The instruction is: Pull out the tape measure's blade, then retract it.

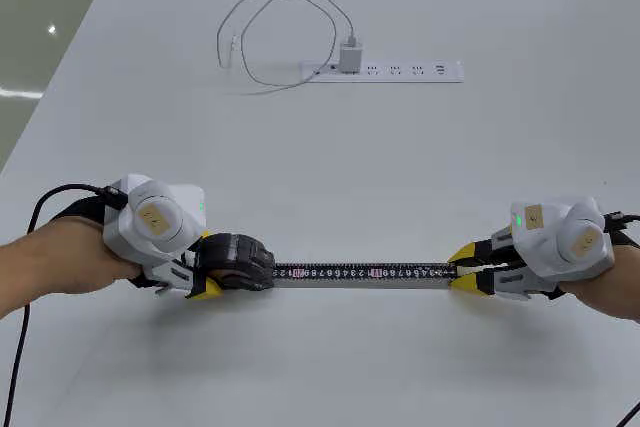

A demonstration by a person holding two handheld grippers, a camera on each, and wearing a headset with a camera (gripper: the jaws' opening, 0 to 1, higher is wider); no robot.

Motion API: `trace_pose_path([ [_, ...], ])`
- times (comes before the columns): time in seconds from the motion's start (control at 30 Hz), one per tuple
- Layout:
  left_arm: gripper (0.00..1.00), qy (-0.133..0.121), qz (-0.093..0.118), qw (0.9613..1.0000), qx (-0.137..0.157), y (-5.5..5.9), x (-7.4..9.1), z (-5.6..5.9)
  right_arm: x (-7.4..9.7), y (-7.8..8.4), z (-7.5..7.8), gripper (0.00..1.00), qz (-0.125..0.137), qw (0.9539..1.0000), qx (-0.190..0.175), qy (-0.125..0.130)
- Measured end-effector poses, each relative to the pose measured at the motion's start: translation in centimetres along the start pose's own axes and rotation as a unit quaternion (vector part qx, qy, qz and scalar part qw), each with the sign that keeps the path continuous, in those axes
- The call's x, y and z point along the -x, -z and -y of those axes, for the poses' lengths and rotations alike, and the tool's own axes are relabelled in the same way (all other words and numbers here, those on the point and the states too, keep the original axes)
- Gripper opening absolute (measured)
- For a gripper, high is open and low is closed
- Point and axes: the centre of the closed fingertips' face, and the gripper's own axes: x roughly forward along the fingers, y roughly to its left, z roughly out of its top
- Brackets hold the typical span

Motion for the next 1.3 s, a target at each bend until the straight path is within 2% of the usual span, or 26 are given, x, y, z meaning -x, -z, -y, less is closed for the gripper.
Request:
trace_pose_path([
  [0.5, 0.28, -0.001, 0.001, 1.0000, 0.000, 0.0, -0.1, -0.1, 1.1, 1.5, 0.2, 0.07, -0.016, 0.9998, -0.007, 0.002],
  [0.77, 0.28, -0.005, 0.002, 1.0000, 0.001, -0.1, -0.1, -0.1, 1.0, 1.7, 0.4, 0.08, -0.012, 0.9998, -0.015, 0.004],
  [1.3, 0.29, -0.017, 0.009, 0.9998, 0.002, -0.3, 0.1, -0.1, 1.0, 1.5, -0.1, 0.09, -0.029, 0.9994, -0.014, -0.013],
])
